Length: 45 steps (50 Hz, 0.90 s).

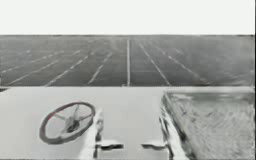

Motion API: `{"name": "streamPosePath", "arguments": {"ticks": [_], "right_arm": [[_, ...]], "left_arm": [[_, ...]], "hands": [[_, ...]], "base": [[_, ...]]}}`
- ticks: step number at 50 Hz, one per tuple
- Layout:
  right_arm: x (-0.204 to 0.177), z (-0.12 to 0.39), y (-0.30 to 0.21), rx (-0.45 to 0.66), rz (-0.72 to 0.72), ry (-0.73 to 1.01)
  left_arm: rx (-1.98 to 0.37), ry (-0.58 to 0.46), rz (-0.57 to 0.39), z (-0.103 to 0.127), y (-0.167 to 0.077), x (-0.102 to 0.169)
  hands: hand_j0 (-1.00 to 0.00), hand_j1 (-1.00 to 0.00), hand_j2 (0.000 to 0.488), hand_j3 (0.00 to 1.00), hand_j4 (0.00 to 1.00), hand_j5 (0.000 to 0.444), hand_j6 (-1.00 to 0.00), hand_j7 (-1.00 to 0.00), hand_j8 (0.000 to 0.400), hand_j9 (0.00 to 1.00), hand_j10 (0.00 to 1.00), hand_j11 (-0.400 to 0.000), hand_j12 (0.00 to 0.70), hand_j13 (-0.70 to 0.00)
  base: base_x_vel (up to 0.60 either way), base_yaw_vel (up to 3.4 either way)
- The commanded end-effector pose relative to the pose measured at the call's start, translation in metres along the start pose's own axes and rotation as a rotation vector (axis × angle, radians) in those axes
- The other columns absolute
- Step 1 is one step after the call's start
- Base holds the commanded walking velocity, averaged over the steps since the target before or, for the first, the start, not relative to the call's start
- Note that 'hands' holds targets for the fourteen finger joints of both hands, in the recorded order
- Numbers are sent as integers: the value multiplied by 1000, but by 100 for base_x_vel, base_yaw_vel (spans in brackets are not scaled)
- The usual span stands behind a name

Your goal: Pick up and drop off the object

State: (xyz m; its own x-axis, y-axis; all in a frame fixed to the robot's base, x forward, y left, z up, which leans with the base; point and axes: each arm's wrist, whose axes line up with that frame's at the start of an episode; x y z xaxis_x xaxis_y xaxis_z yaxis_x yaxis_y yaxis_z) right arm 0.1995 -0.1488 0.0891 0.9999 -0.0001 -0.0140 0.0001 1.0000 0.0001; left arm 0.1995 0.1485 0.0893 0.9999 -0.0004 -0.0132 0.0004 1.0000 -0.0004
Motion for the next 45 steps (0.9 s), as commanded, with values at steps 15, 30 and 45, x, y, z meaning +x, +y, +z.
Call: {"name": "streamPosePath", "arguments": {"ticks": [15, 30, 45], "right_arm": [[15, -40, 25, -129, -229, -231], [12, -39, 26, -110, -215, -243], [10, -36, 30, -98, -182, -240]], "left_arm": [[1064, -23, 203, 73, 58, 76], [1230, 237, 96, -13, 98, 89], [691, -20, 72, 74, 75, 42]], "hands": [[0, 0, 0, 0, 0, 0, 0, 0, 0, 0, 0, 0, 0, 0], [0, -283, 142, 0, 0, 0, 0, -283, 113, 0, 0, 0, 198, 0], [-1000, -1000, 0, 0, 0, 0, -1000, -1000, 400, 0, 0, 0, 700, 0]], "base": [[0, 0], [0, 0], [0, 0]]}}
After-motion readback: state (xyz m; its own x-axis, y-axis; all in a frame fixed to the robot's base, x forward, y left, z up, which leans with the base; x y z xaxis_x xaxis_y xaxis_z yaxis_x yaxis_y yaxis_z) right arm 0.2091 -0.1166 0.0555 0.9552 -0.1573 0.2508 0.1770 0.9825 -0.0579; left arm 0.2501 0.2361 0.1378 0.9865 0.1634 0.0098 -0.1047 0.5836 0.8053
